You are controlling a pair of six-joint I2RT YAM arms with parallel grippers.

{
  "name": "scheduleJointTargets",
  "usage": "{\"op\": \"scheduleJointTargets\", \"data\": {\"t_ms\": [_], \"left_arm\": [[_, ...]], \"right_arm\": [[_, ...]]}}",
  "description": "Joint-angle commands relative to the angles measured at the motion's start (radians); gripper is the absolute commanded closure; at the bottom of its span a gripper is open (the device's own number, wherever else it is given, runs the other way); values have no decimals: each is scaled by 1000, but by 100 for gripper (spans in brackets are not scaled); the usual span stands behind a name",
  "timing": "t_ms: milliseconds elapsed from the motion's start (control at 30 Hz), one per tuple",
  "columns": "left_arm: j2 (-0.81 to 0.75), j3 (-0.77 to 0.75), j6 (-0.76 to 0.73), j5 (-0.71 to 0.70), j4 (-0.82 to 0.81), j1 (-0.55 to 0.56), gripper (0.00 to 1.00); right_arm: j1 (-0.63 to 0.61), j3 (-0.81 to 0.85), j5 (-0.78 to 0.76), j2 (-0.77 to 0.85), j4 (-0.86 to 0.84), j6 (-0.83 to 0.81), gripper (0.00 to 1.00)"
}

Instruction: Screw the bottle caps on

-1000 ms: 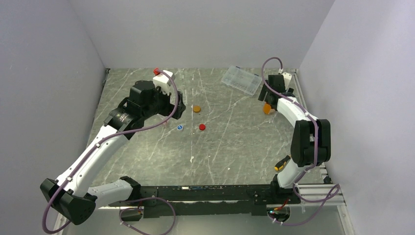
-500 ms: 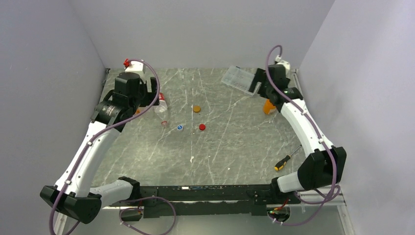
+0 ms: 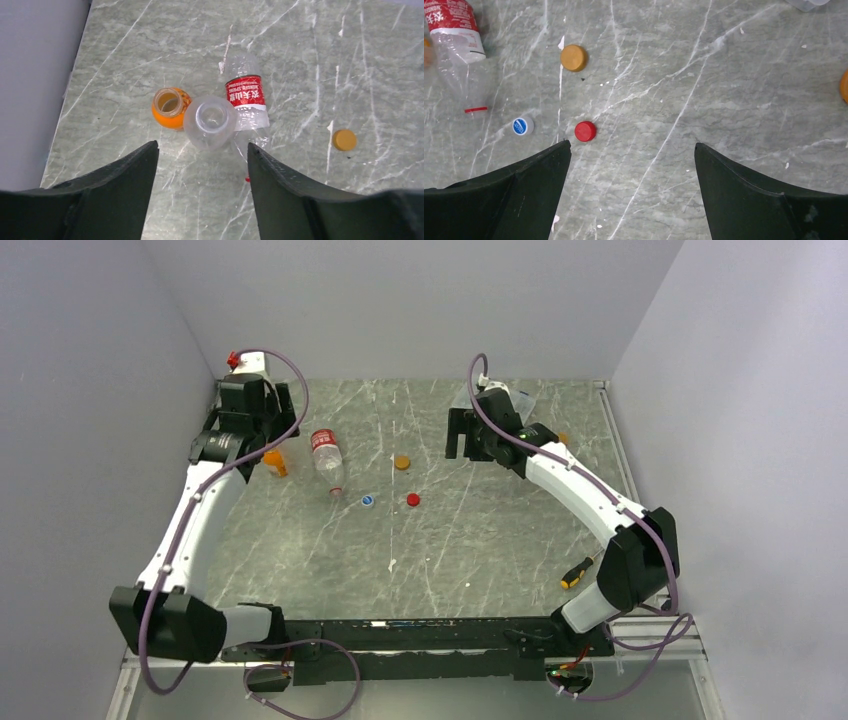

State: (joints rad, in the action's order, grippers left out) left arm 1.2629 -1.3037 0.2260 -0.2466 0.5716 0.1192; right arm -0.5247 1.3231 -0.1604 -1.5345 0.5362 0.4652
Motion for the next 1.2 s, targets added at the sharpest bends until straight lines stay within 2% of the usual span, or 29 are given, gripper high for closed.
{"op": "scheduleJointTargets", "data": {"t_ms": [0, 133, 400, 833, 933, 1100, 1167], "left_arm": [[63, -1, -7, 58, -139, -33, 33], [116, 3, -21, 51, -174, -40, 35], [161, 14, -9, 73, -196, -43, 47], [178, 64, -8, 36, -211, -43, 55], [173, 53, -24, 43, -200, -43, 67], [172, -52, -53, 109, -44, -38, 97], [162, -90, -65, 142, 32, -31, 100]], "right_arm": [[-15, 25, 15, 17, -22, 12, 5], [-19, 16, 13, 23, -19, 7, 5], [-26, 5, 18, 31, -25, 7, 5], [-37, -15, 27, 32, -42, 14, 6], [-41, -18, 40, 37, -52, 6, 6], [-61, -20, 67, 52, -80, -32, 5], [-73, -20, 93, 63, -101, -52, 5]]}}
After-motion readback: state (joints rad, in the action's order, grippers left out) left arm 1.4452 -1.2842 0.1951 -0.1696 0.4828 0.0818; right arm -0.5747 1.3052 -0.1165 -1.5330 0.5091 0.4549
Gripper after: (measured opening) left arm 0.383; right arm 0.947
